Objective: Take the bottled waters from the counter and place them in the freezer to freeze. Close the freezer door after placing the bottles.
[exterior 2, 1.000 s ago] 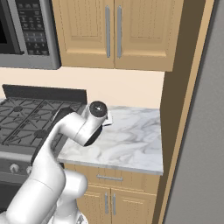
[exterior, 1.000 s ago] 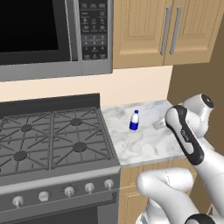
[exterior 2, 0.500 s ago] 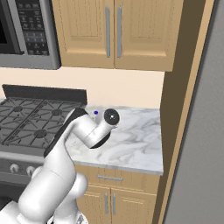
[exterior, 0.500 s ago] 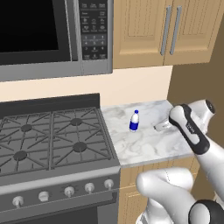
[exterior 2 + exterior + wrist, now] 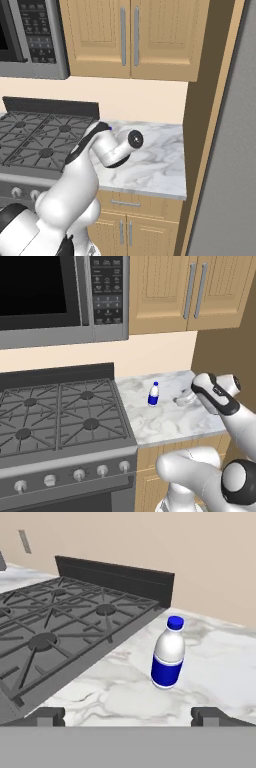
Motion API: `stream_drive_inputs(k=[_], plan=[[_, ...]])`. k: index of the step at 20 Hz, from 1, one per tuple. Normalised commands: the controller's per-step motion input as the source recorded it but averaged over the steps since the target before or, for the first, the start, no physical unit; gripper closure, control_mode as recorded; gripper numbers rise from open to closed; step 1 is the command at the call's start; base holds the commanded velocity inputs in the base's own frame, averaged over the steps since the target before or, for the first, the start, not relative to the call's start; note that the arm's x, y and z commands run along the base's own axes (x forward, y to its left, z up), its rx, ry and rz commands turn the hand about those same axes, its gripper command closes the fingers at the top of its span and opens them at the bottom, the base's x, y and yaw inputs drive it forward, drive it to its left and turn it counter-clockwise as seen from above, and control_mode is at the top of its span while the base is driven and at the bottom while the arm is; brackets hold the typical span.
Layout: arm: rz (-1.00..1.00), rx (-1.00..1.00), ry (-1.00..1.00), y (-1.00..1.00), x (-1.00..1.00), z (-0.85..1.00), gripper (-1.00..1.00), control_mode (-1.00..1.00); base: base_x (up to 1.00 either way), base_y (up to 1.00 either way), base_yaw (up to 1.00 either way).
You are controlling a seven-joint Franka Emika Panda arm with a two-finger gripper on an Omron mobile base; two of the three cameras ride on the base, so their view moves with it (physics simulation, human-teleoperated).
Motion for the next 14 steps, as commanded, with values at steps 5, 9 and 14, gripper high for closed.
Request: stream_drive_inputs(k=[5, 9, 14], plan=[[0.02, 0.00, -0.04, 0.00, 0.19, -0.08, -1.00, -1.00, 0.00, 0.00, 0.00], [0.00, 0.00, 0.00, 0.00, 0.03, 0.00, -1.00, -1.00, 0.00, 0.00, 0.00], [0.00, 0.00, -0.11, -0.02, 0.21, -0.16, -1.00, -1.00, 0.00, 0.00, 0.00]])
